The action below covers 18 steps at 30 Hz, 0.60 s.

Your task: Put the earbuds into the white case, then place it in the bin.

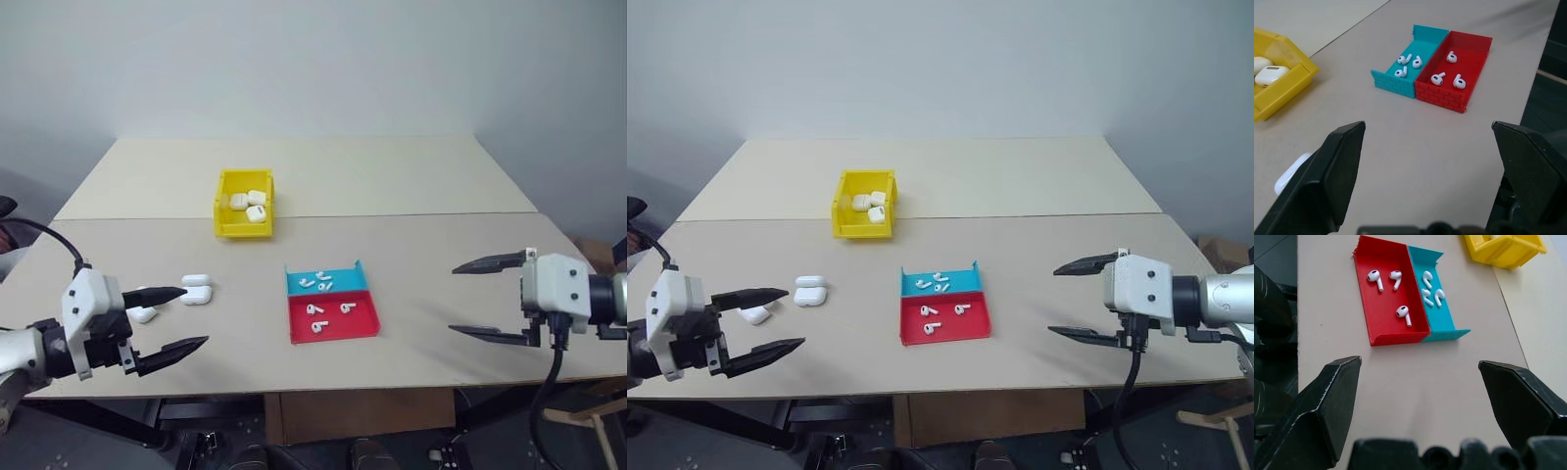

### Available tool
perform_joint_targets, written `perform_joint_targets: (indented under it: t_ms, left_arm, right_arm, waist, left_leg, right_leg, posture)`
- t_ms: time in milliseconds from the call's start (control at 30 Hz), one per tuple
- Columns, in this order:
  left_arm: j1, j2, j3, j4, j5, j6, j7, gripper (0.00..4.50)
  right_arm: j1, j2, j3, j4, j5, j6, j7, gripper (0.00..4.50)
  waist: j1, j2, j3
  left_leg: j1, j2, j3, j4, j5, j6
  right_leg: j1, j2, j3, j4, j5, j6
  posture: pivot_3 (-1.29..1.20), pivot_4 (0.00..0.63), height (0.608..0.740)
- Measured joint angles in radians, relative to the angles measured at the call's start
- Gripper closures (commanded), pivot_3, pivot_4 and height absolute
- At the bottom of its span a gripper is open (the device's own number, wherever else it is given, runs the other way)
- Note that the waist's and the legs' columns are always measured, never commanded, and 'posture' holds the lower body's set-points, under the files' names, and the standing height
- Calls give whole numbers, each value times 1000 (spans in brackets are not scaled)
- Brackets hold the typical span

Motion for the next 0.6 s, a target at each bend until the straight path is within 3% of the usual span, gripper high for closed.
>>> perform_joint_targets:
  t_ms: [500, 600]
  left_arm:
    - [39, -18, 22, -69, 40, 17, 116, 0]
    - [74, -16, 23, -139, 142, 47, 224, 0]
  right_arm:
    - [-53, 0, 63, 27, -9, -5, -19, 46]
    - [-68, 0, 77, 31, -12, -5, -21, 46]
  waist:
    - [0, 0, 0]
    - [-1, 0, 0]
  left_leg:
    - [0, 0, 0, 0, 0, 0]
    - [1, 0, 0, 0, 0, 0]
  right_leg:
    - [0, 0, 0, 0, 0, 0]
    - [1, 0, 1, 0, 0, 0]
  posture:
    - [0, 150, 740]
    - [0, 150, 740]
